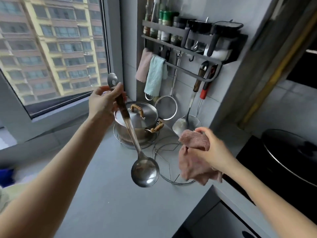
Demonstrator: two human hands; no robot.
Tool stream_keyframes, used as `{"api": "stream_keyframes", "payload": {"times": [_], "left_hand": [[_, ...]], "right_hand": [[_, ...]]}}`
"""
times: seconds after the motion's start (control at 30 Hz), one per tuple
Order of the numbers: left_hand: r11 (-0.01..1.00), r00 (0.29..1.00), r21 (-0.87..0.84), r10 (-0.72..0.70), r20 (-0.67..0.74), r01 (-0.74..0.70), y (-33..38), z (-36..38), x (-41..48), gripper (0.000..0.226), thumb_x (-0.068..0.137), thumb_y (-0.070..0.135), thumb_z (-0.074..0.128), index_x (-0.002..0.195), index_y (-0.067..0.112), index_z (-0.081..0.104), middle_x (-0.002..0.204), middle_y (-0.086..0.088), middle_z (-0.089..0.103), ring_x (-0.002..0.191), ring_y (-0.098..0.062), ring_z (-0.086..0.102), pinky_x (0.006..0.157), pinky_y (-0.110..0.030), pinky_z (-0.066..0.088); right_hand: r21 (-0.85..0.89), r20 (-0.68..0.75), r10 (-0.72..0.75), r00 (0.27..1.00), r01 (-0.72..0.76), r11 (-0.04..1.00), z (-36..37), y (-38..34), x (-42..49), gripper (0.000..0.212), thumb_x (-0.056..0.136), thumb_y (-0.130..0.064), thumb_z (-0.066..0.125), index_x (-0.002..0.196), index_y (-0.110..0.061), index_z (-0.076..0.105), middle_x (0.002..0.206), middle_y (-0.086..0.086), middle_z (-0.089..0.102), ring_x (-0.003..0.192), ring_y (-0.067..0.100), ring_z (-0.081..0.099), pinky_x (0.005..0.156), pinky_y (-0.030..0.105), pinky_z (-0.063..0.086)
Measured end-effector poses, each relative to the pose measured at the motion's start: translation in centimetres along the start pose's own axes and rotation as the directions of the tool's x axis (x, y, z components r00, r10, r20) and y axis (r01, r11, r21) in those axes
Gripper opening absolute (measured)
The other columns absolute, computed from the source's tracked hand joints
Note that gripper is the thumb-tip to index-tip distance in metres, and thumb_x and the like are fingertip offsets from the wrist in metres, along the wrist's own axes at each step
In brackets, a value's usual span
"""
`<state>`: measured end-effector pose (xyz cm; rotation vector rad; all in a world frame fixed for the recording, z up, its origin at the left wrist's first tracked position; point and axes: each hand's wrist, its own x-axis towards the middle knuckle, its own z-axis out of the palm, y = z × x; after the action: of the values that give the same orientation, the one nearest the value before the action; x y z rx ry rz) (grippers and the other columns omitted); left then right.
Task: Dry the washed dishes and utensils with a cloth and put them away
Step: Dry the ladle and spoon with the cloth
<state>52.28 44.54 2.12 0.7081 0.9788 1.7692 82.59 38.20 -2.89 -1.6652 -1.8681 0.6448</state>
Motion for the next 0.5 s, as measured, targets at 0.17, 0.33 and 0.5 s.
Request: {"api": "stream_keyframes", "payload": {"times": [0.17,0.33,0.5], "left_hand": [[0.997,0.988,0.075,-0.029,0.150,0.018,-3.3,7.1,-0.3,0.019,0.081,0.008,0.071,0.091,0.005,0.055,0.078,-0.006,0.060,0.064,-0.019,0.065,0.073,-0.032,0.059],[0.982,0.985,0.183,0.009,0.172,-0.041,-7.3,12.5,0.3,0.019,0.076,0.010,0.077,0.077,0.013,0.059,0.069,-0.001,0.061,0.063,-0.015,0.060,0.065,-0.028,0.054],[0.979,0.988,0.199,0.004,0.153,-0.035,-10.6,14.5,2.4,0.018,0.074,0.012,0.078,0.082,0.016,0.062,0.076,0.000,0.065,0.063,-0.007,0.061,0.057,-0.018,0.047]], "right_hand": [[-0.156,-0.019,-0.101,0.995,0.097,0.983,-3.3,1.0,2.6,0.051,0.070,-0.033,0.081,0.115,-0.032,0.057,0.112,-0.008,0.059,0.101,0.012,0.056,0.085,0.025,0.041],[-0.150,-0.009,-0.131,0.991,0.128,0.980,-6.3,2.0,5.3,0.065,0.066,-0.046,0.081,0.123,-0.037,0.051,0.115,-0.014,0.058,0.104,0.009,0.054,0.089,0.028,0.043],[-0.151,-0.007,-0.144,0.990,0.142,0.978,-7.6,2.7,7.1,0.076,0.066,-0.050,0.079,0.131,-0.039,0.043,0.118,-0.013,0.055,0.109,0.009,0.050,0.088,0.027,0.041]]}}
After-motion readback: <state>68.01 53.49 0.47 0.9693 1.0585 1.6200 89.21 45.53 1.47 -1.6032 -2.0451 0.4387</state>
